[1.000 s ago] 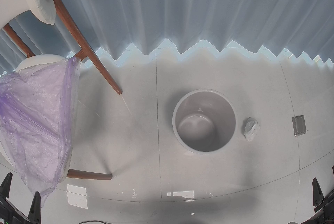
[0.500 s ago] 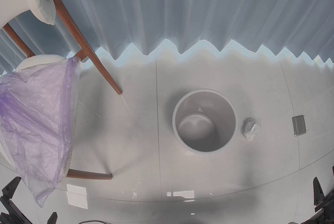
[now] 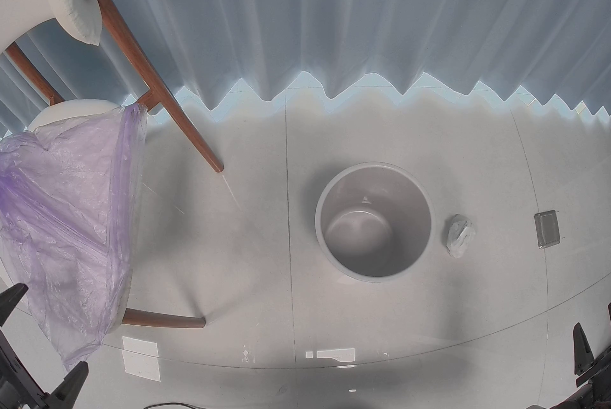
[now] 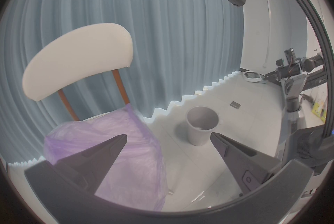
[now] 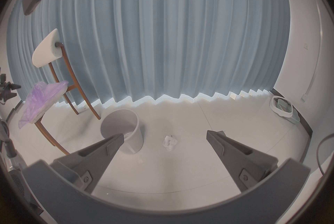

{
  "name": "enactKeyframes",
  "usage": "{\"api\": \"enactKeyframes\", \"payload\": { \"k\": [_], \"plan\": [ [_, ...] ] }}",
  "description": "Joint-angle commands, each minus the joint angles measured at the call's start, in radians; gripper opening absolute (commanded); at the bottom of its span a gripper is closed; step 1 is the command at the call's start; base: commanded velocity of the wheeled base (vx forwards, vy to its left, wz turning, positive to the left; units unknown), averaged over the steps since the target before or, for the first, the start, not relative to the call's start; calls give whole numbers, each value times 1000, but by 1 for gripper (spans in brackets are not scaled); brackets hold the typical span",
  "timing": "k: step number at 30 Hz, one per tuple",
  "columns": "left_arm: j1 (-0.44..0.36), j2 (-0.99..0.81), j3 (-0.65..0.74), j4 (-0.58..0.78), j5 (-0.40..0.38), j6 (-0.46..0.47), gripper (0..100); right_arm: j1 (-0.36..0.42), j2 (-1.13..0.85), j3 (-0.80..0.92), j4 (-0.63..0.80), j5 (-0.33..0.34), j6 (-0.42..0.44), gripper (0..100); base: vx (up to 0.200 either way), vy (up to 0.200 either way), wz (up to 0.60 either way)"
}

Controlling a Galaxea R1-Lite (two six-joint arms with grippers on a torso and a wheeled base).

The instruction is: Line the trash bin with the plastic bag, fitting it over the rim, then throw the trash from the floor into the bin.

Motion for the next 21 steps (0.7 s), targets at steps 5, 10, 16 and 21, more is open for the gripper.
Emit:
{"api": "enactKeyframes", "payload": {
  "k": [5, 10, 16, 21],
  "plan": [
    [-200, 403, -225, 6, -120, 82, 100, 0, -17, 18, -1, -2, 3, 100, 0, 0, 0],
    [-332, 540, -266, 1, -102, 214, 100, 0, -17, 18, -1, -2, 0, 100, 0, 0, 0],
    [-459, 652, -302, 6, 73, 407, 100, 0, -17, 18, -1, -2, 0, 100, 0, 0, 0],
    [-683, 670, -312, 7, 403, 312, 100, 0, -17, 18, -1, 0, -2, 100, 0, 0, 0]
  ]
}}
